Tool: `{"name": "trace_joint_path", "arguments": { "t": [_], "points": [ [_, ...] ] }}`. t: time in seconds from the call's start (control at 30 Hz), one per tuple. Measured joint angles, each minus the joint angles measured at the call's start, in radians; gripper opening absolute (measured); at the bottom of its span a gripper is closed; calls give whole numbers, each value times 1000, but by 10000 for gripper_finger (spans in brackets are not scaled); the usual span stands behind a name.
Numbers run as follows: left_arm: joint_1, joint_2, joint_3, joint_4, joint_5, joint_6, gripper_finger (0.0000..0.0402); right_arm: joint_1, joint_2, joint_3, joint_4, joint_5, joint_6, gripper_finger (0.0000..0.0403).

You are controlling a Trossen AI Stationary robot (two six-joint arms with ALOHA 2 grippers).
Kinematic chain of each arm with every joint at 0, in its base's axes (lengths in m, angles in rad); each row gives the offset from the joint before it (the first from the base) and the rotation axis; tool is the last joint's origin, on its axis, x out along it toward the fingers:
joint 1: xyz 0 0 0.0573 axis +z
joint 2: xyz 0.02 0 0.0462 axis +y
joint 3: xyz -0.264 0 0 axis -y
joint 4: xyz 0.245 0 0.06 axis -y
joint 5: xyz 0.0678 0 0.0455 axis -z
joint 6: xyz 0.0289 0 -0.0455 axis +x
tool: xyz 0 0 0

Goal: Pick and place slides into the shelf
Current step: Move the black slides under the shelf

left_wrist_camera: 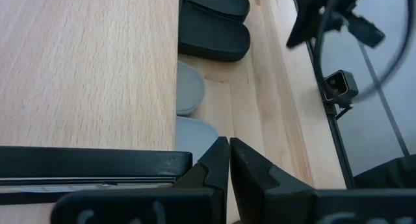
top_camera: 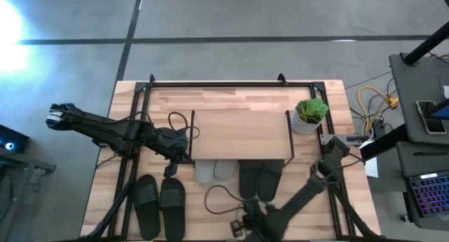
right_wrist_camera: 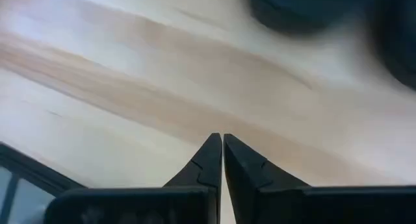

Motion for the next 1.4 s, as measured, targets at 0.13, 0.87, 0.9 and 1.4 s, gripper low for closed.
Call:
{"name": "trace_joint_path", "arguments": {
  "t": [0.13, 0.87, 0.9, 1.4],
  "points": [
    [0, 0, 0, 0, 0, 0, 0, 82, 0, -1, -141, -39, 257, 8],
    [-1, 0, 0, 5, -1, 0, 0, 44, 0, -139, -243, 16, 209, 8],
    [-1, 0, 0, 5, -1, 0, 0, 42, 0, -146, -270, 7, 209, 8],
    [-1, 0, 0, 2, -1, 0, 0, 10, -22, -168, -334, -12, 253, 8]
  ]
}}
